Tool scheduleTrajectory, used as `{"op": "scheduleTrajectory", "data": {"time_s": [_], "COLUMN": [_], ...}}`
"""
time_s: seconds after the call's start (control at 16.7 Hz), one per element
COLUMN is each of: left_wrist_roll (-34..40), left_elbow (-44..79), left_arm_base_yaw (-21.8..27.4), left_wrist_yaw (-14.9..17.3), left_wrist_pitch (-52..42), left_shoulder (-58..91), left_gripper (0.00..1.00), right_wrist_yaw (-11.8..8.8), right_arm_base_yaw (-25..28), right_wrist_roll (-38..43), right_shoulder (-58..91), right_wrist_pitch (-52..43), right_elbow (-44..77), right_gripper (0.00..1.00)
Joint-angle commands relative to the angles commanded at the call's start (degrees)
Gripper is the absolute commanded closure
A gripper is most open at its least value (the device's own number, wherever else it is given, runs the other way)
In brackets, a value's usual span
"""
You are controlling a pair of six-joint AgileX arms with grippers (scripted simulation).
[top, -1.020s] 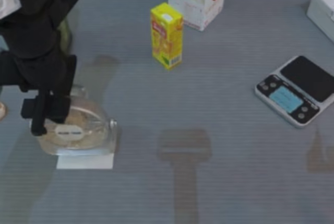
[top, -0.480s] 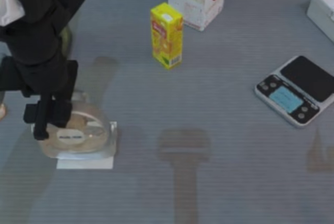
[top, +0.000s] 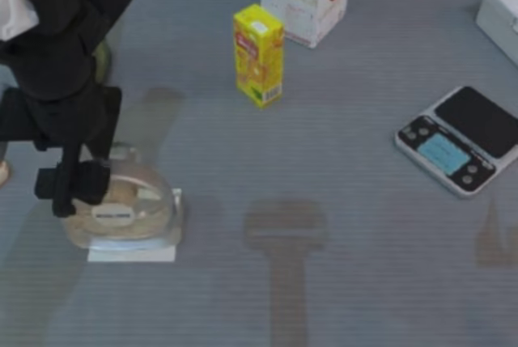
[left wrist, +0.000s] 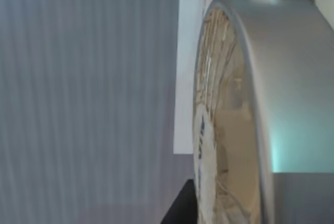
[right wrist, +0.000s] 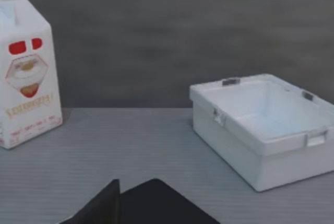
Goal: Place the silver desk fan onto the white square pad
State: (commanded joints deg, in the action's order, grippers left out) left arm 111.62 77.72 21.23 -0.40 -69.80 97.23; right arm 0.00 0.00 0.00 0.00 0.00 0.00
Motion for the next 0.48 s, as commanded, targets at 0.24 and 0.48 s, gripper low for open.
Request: {"op": "scheduleTrajectory", "data": {"time_s": [0.24,0.48], "left_wrist_roll": [0.0,0.0], "left_elbow": [0.0,0.0], "left_arm_base_yaw": [0.0,0.0], "left_wrist_yaw": [0.0,0.0], "left_wrist_pitch": [0.0,0.0], "left_shoulder": [0.0,0.0], "left_gripper": [0.0,0.0], "right_wrist_yaw": [0.0,0.0], "right_arm_base_yaw": [0.0,0.0], "right_wrist_roll": [0.0,0.0], "right_shoulder": [0.0,0.0], "right_wrist_pitch": [0.0,0.0], "right_elbow": [0.0,0.0], "right_gripper": [0.0,0.0]}}
